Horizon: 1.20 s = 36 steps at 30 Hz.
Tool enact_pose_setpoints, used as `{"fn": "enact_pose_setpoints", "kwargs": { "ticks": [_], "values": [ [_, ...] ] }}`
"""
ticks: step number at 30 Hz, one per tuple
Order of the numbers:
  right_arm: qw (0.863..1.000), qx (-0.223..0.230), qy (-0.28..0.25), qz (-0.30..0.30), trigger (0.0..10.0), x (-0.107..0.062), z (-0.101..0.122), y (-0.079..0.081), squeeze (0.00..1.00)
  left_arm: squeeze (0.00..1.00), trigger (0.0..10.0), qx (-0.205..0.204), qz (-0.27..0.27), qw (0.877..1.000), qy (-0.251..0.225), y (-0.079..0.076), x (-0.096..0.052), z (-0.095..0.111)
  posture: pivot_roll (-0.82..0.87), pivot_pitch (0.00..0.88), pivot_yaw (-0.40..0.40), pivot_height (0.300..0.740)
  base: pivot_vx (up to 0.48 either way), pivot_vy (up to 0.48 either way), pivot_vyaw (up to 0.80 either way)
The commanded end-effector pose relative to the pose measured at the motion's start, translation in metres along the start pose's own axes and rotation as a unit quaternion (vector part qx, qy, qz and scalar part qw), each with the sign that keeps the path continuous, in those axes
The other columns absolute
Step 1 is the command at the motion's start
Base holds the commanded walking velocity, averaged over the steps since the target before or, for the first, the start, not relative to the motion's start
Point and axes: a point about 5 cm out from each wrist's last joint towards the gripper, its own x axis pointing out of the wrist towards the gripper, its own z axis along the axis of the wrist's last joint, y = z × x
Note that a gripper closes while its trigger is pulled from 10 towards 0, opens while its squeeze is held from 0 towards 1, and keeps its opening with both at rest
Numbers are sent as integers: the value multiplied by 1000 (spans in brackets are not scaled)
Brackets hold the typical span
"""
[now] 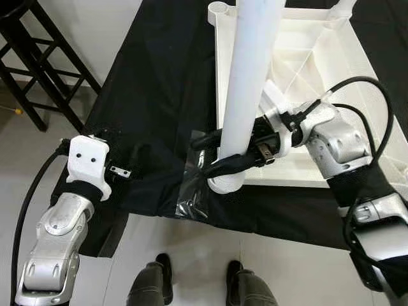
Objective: Building children table
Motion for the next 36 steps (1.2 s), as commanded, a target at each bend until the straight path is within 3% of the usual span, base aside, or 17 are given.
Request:
{"fn": "enact_pose_setpoints", "kwargs": {
  "ticks": [1, 9, 15, 23, 29, 36],
  "values": [
    [999, 30, 21, -3, 10000, 3, -19, 1, 0, 0, 10000, 9, -2, 1000, 14, 1, -1, -4, 95, 337, -28, 740, 0, 0, 0],
    [996, 68, -10, -57, 10000, 2, -33, -8, 0, 0, 10000, 9, -4, 1000, 10, -1, 1, -3, 95, 323, -28, 740, 0, 0, 0],
    [995, 82, 0, -53, 10000, 3, -44, -5, 0, 0, 10000, 9, -3, 1000, 5, -1, 2, -1, 93, 318, -38, 740, 0, 0, 0],
    [998, 47, 18, -43, 10000, 8, -40, -6, 0, 0, 10000, 8, -2, 1000, 6, -2, 1, -2, 81, 317, -34, 740, 0, 0, 0],
    [997, -18, 52, -45, 10000, 14, -33, -9, 0, 0, 10000, 14, -11, 1000, 5, -1, 4, -1, 80, 319, -15, 740, 0, 0, 0],
    [997, -22, 57, -48, 10000, 12, -33, -10, 0, 0, 10000, 16, -17, 1000, 2, -4, 6, 0, 89, 320, -8, 740, 0, 0, 0]
  ]
}}
